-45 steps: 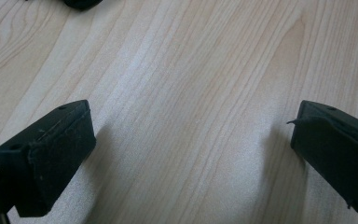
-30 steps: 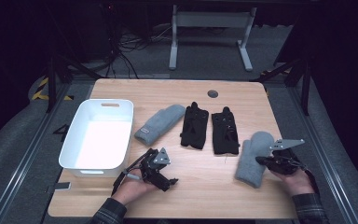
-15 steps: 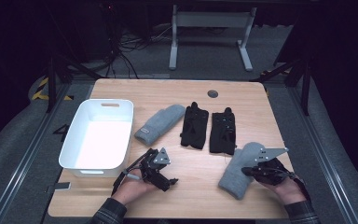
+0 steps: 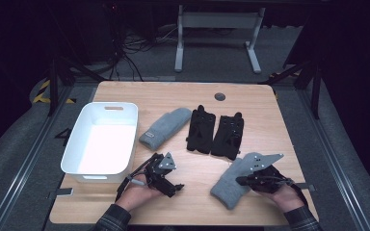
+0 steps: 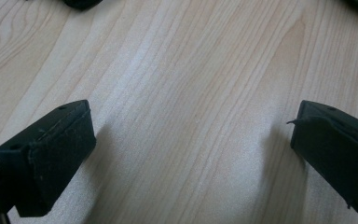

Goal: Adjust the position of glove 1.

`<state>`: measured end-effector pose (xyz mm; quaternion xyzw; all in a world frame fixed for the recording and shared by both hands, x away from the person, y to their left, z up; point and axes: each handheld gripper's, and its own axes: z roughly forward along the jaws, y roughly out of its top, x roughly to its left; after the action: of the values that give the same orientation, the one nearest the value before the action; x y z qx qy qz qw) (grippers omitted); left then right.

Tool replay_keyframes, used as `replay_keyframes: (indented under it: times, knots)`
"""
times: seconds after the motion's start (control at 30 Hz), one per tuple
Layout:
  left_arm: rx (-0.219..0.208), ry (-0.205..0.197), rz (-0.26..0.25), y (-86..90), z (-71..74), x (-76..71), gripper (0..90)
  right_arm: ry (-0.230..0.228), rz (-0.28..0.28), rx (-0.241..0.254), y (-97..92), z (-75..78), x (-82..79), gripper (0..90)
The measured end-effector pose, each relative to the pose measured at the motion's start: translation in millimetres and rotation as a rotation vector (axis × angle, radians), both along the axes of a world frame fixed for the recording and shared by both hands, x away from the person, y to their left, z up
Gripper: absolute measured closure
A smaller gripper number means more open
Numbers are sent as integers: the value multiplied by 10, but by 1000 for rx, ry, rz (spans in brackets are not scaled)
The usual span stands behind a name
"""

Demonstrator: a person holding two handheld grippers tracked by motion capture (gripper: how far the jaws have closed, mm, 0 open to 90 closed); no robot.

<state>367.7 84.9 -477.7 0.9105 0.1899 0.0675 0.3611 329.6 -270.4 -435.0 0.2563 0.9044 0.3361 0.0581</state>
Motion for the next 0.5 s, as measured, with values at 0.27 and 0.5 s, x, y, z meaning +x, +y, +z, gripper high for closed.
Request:
replay_keyframes:
  times: [0.27, 0.5]
  knots:
    - [0, 0, 0, 0, -1, 0, 1, 8, 63, 14, 235, -11, -16, 900]
    - [1, 0, -1, 0, 0, 0, 1, 9, 120, 27, 515, -38, 2, 900]
